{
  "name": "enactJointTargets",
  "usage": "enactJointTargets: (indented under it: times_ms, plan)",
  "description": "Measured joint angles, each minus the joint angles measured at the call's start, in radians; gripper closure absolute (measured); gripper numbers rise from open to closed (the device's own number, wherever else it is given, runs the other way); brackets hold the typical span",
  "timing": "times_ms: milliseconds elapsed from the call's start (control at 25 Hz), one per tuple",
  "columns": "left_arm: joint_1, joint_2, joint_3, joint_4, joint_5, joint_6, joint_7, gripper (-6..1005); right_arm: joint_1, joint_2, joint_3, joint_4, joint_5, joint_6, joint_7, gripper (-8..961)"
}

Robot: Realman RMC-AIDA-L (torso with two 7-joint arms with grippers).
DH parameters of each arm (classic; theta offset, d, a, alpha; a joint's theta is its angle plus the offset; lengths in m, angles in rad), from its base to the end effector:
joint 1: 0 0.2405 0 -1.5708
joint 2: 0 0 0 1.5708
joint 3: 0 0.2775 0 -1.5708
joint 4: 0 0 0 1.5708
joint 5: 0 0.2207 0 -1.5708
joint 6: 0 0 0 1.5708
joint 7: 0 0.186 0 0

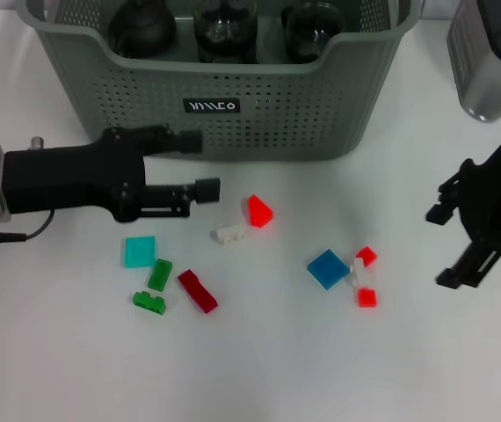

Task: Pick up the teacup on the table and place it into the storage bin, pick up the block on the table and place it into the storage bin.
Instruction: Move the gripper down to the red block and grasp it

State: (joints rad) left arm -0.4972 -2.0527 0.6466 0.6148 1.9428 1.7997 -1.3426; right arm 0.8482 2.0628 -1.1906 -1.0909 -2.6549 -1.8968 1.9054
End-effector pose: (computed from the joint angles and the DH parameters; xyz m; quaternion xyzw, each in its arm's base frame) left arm -0.2555 0.3256 -0.0286 -0.9267 -0.1904 -0.3188 0.0570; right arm 0.1976 0.3700 -0.0352 0.9611 -0.0878 0.2566 0.0514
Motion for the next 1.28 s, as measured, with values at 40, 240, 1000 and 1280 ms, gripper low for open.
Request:
enactJointTargets:
  times_ms: [40,240,1000,1280]
  plan:
    - [0.0,0.0,0.0,0.0,0.0,0.0,0.0,172,0.003,0.003,-0.003,0.0,-0.022,-0.004,-0.026,11]
    - [0.0,-0.007,-0.054,-0.021,-0.004,-0.026,0.011,172,0.024,0.023,-0.015,0.027,-0.066,0.033,-0.057,15]
    - [-0.002,-0.011,-0.028,0.0,0.021,-0.031,0.089,172,0.116,0.036,-0.183,0.233,-0.02,0.27,0.054,31]
    - [-0.005,-0.015,-0.044,-0.006,0.011,-0.05,0.086,171,0.13,0.046,-0.321,0.233,-0.012,0.328,-0.052,37]
